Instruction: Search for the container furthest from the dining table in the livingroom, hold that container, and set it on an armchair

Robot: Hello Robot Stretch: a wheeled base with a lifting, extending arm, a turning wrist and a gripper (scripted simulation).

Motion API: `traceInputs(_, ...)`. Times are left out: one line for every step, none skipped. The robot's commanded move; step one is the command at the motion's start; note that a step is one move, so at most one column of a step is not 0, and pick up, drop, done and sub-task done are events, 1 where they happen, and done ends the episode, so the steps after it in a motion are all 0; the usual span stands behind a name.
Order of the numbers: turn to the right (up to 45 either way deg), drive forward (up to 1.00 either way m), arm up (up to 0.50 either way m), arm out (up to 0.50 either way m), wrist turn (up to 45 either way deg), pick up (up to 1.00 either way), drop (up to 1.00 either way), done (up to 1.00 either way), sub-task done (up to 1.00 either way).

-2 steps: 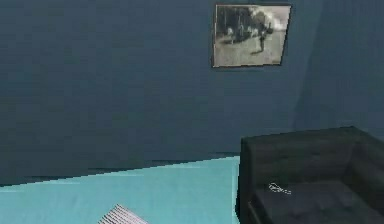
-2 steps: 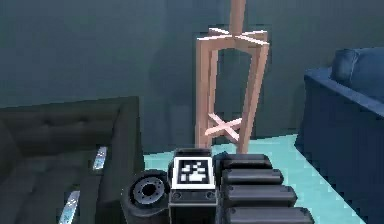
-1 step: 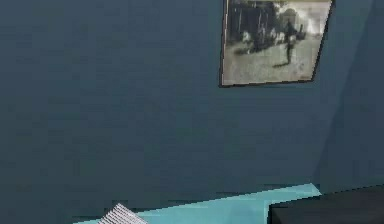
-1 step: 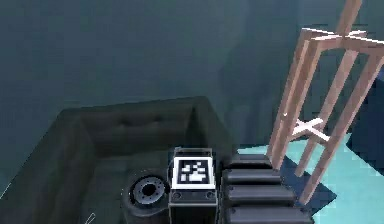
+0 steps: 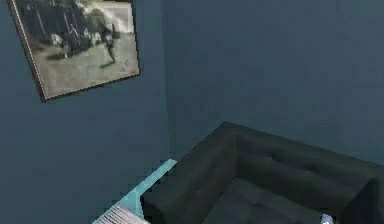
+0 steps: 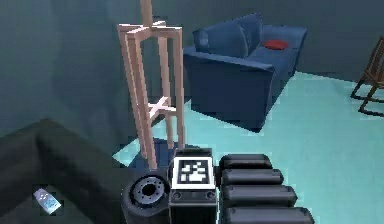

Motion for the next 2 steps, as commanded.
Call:
traceInputs(18.0, 0.0, 0.0, 0.0, 0.0, 0.0, 0.0, 0.0, 0.0)
traceInputs(-45.0, 0.0, 0.0, 0.0, 0.0, 0.0, 0.0, 0.0, 0.0)
